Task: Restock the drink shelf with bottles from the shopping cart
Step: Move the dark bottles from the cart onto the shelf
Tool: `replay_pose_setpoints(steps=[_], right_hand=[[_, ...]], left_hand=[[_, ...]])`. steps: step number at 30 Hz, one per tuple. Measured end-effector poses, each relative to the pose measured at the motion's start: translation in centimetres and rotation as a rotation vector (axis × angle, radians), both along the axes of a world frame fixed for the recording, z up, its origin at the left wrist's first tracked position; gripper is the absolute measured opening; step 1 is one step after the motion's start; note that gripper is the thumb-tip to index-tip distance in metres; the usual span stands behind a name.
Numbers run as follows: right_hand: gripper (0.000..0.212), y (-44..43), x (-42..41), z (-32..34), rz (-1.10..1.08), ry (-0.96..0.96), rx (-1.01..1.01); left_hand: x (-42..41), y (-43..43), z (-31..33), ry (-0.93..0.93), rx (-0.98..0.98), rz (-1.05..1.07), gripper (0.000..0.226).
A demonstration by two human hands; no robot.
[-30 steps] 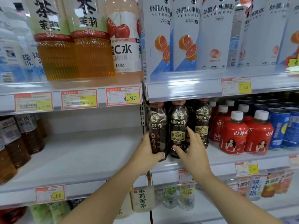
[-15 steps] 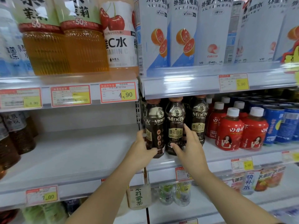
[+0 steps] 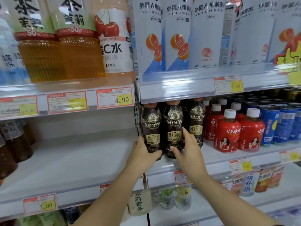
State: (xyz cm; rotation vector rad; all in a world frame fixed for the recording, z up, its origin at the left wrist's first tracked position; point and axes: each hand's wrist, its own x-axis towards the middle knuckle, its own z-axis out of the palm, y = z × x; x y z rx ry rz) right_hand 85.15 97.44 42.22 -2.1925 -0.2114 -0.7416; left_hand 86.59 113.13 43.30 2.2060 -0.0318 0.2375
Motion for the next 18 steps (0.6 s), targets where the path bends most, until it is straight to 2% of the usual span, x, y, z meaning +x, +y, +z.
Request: replay_pose_setpoints(steps=[3,9,13,16,18], right_hand=[[0.069,0.2,0.0,-0.1,-0.046,0.008,-0.007],[0.069,0.5,0.4,0.0,-0.115,0.007,-0.056],[0.070,0.5,0.4,0.4,-0.110,0.042,-0.013],[0.061,0.7,-1.1,-0.1,-0.100,-0.123,0.038],[0.046,1.3,-2.8,-1.0,-0.045,-0.289,-0.027]], left_hand=[[0.3,0.3,-0.2,-0.030,0.028,0.014,0.059],[0.6,-1.2,0.4,-0.062,0.145,0.133,0.068],[1.0,-1.5,0.8,-0.040,0.196,0.130,0.071],[0.0,-0.6,0.6,-0.069,0.077,-0.036,0.076],[-2.1,0.6,0.6,-0.144,0.133,-0.119,0.080]])
